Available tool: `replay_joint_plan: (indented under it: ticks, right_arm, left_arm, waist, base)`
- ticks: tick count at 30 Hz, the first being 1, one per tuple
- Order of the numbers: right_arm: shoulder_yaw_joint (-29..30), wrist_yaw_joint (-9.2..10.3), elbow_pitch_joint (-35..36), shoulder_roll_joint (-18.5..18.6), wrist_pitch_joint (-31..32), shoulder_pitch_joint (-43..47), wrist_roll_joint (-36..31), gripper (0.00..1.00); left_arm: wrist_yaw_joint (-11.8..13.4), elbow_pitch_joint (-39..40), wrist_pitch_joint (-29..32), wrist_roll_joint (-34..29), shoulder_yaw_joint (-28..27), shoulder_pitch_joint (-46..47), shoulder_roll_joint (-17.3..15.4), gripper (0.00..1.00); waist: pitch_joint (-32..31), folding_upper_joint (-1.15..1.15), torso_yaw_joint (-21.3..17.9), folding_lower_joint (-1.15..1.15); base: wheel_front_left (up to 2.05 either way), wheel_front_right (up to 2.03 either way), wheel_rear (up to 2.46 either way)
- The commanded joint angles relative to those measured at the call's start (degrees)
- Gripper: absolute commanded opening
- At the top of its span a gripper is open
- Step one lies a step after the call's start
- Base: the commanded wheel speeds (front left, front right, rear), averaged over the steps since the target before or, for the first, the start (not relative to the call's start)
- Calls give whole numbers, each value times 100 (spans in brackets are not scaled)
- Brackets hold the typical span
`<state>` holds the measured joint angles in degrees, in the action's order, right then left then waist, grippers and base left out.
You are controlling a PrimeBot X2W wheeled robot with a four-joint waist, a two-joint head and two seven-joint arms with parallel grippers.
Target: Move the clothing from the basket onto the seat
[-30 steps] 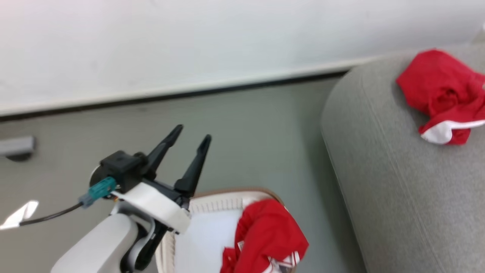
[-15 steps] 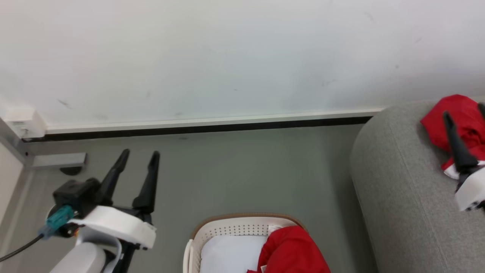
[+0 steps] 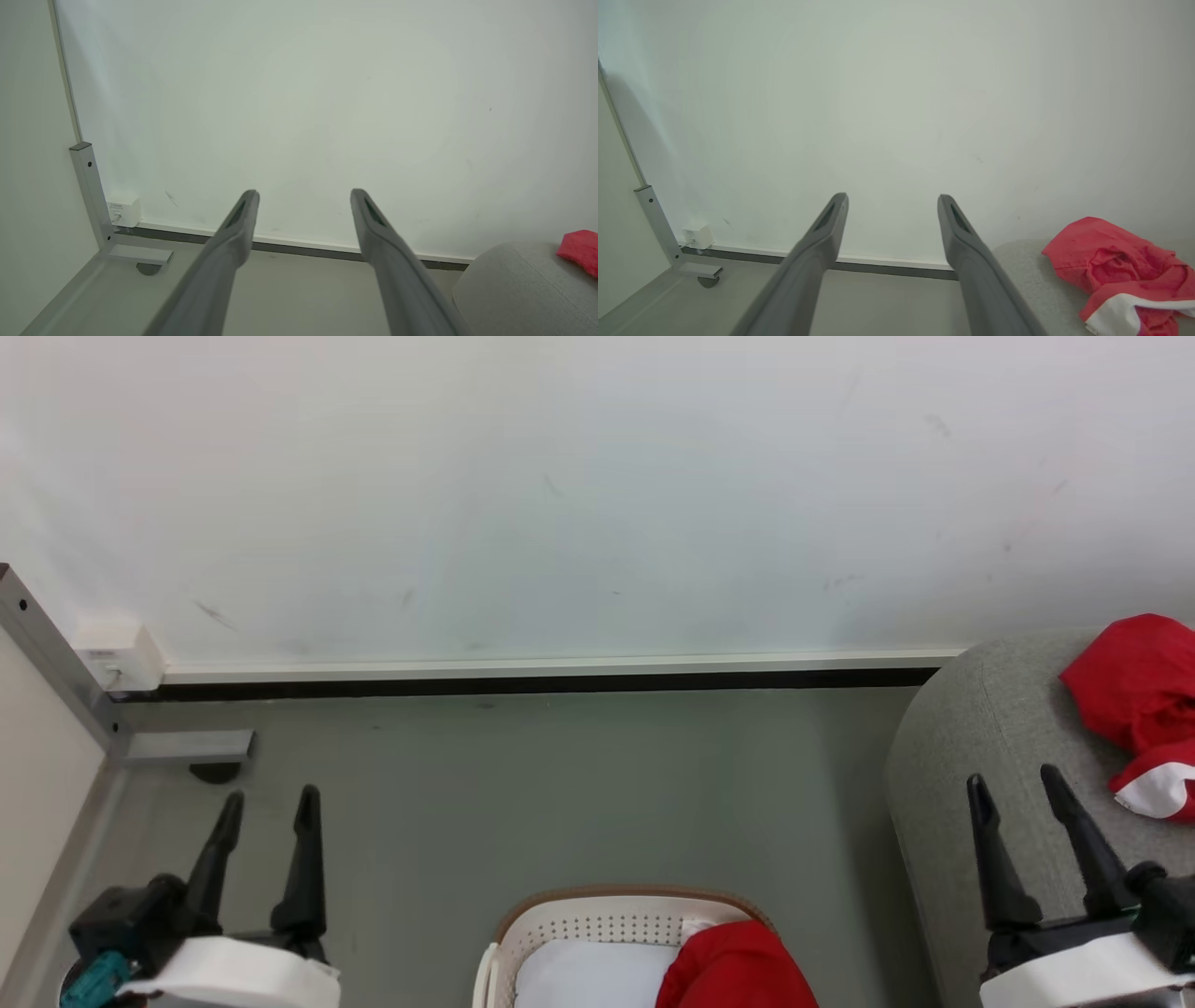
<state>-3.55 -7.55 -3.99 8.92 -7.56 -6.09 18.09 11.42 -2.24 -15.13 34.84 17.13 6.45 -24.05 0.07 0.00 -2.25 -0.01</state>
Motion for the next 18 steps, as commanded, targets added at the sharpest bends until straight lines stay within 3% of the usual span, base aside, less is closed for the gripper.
replay_joint_plan:
  ticks: [1,9,18]
  right_arm:
    - [-7,13,-60,-41,-115,103,28,100]
    - [-249,13,-475,-453,-596,452,-115,100]
    - [-402,13,-730,-594,-730,236,-199,100]
  left_arm:
    - [-34,46,-2,-169,-135,-178,91,100]
    - [-494,79,-2,-858,-918,-834,740,100]
    - [-1017,-64,-2,-1333,-1374,-826,1220,100]
  waist:
    - [-14,0,-12,1]
    - [-57,0,-71,1]
    - [70,0,-86,1]
  base:
    - [0,0,0]
    - [0,0,0]
    - [0,0,0]
